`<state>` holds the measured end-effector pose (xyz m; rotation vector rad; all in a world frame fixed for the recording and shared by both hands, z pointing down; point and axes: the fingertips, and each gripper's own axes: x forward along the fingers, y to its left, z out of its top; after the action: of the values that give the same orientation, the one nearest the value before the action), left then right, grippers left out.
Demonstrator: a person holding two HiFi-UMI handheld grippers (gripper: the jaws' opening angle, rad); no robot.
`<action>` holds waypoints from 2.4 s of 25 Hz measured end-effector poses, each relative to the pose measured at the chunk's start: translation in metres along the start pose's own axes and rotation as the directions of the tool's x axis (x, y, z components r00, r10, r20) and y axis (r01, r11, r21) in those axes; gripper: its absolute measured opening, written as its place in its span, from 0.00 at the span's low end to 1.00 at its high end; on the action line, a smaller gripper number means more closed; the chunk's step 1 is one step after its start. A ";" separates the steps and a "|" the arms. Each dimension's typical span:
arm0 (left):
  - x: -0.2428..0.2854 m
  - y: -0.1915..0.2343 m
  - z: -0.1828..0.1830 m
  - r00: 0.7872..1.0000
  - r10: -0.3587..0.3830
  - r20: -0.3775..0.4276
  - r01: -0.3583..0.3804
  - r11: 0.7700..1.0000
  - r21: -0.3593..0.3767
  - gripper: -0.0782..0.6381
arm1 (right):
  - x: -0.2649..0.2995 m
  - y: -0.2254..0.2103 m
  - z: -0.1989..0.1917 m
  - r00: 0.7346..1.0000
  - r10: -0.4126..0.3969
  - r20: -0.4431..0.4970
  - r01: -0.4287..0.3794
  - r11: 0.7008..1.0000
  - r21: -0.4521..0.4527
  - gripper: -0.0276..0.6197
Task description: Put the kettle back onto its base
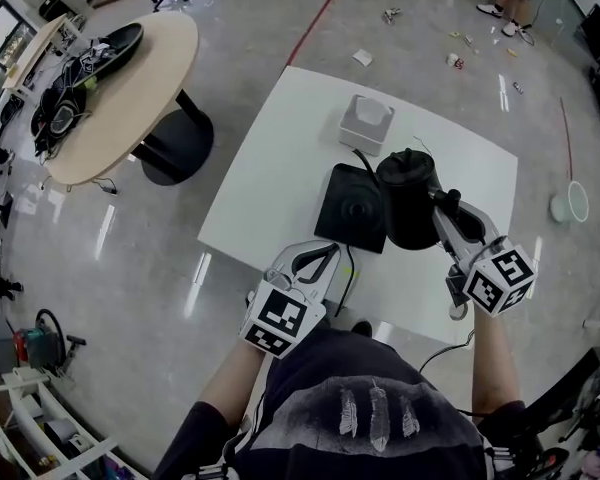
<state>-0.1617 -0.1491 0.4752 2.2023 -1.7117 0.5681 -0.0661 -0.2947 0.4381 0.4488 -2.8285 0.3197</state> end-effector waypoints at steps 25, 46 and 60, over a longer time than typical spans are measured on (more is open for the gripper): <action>-0.011 0.063 -0.037 0.998 0.063 -0.013 -0.064 0.993 -0.103 0.11 | 0.124 0.038 -0.031 0.995 0.096 -0.035 -0.094 0.994 0.052 0.14; 0.000 0.056 -0.032 0.998 0.042 -0.047 -0.044 0.998 -0.049 0.11 | 0.104 0.043 -0.078 0.989 0.146 -0.038 -0.148 0.986 -0.080 0.14; -0.007 0.040 -0.038 0.998 0.039 -0.059 -0.041 0.998 -0.042 0.11 | 0.085 0.044 -0.125 0.981 0.097 -0.166 -0.126 0.976 -0.179 0.15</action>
<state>-0.2069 -0.1356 0.5049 2.1059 -1.7259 0.5935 -0.1316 -0.2452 0.5721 0.2146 -2.7021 0.1005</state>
